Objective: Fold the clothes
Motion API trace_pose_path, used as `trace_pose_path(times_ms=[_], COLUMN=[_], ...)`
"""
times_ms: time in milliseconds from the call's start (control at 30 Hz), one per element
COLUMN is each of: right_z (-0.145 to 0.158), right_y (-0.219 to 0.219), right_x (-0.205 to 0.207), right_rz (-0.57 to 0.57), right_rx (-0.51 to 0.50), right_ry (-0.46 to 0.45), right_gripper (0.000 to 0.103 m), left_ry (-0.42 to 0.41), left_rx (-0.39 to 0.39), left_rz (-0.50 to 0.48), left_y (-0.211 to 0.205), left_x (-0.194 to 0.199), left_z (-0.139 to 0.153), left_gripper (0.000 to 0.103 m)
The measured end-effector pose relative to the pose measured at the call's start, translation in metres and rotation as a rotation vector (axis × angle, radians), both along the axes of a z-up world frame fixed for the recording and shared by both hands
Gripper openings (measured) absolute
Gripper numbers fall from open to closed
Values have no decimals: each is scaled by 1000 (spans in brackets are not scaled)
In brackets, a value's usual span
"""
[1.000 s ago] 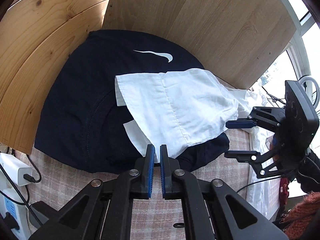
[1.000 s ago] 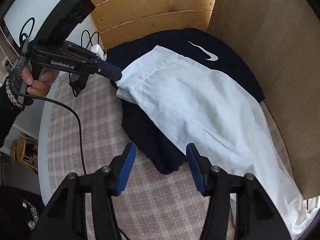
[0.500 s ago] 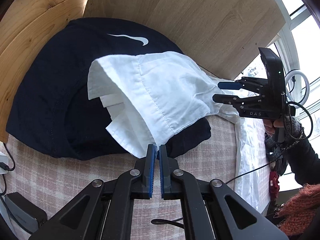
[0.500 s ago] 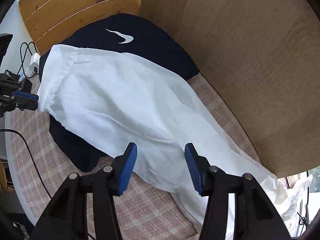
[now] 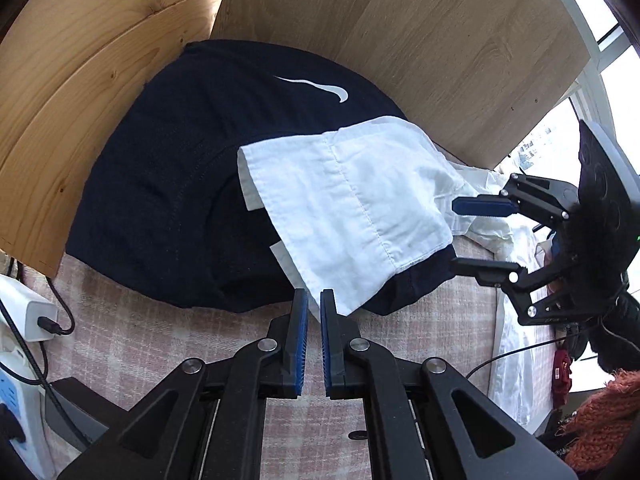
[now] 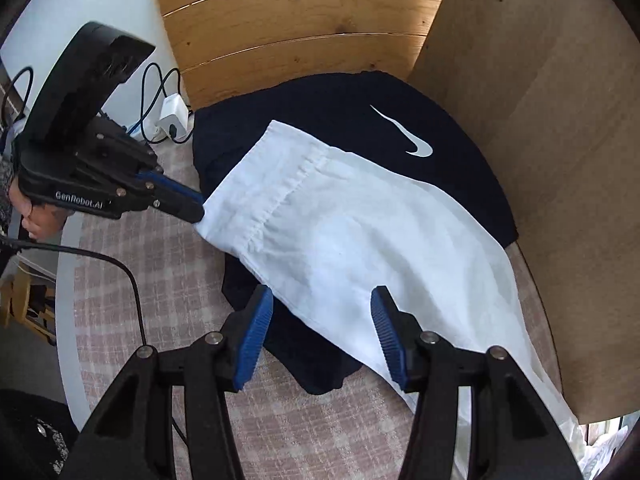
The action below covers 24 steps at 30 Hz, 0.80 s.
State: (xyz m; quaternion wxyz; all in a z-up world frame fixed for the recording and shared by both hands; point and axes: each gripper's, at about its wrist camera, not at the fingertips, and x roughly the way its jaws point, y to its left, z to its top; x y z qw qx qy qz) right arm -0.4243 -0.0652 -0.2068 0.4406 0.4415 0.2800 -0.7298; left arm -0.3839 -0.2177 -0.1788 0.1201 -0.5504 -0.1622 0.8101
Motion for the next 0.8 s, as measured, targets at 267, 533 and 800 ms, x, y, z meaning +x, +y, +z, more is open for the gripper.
trace_pose_path(times_ms=[267, 533, 800], right_z=[-27, -19, -23], right_y=[-7, 7, 23], right_x=[-1, -35, -42], right_rz=[27, -45, -62], right_rx=[76, 23, 112], right_ry=[62, -104, -69], right_gripper=[51, 5, 2], left_ry=[35, 25, 40], left_rx=[-36, -46, -64], left_rz=[21, -2, -10], left_y=[-20, -11, -12], left_x=[-8, -14, -34], left_z=[17, 8, 11], left_gripper=[6, 6, 20])
